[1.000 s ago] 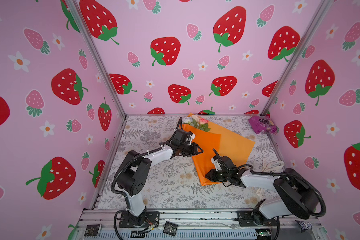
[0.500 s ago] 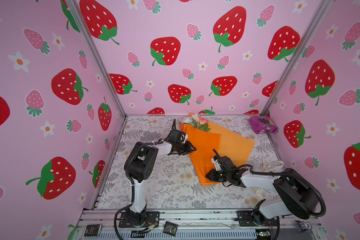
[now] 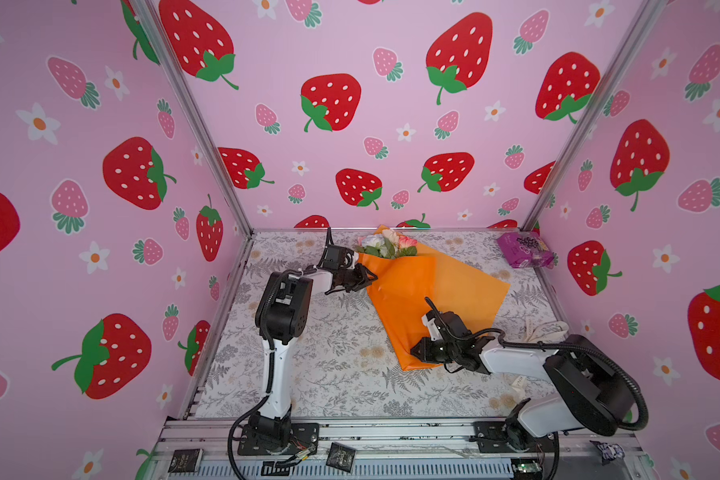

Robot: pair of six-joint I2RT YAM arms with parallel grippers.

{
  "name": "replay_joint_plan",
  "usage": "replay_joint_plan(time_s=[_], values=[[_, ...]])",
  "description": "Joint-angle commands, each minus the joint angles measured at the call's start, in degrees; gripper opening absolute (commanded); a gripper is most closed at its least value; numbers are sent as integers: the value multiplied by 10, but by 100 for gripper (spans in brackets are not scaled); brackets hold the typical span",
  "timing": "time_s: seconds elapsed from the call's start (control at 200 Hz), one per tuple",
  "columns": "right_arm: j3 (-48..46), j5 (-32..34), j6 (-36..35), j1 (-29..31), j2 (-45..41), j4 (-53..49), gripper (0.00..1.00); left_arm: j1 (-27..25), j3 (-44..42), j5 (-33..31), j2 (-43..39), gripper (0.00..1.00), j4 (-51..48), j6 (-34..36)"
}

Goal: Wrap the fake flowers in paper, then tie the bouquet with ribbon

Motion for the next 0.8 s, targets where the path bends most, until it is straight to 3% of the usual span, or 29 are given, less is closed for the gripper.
replay_joint_plan(time_s=[0.0, 0.235, 0.575, 0.69, 0.795], values=[[-7, 26, 1, 4, 29, -59, 19, 21, 37, 3, 27, 37, 11, -31], [-6, 29, 3, 3, 33, -66, 19, 51, 97, 4, 57, 38, 17, -68], [-8, 33, -1, -1, 23, -76, 19, 81, 246, 3, 100, 40, -93, -36], [-4, 33, 0, -2, 19, -76, 19, 84, 253, 6, 69, 41, -120, -21], [-4, 28, 1, -2, 11, -71, 19, 79, 193, -13, -11, 42, -129, -1]])
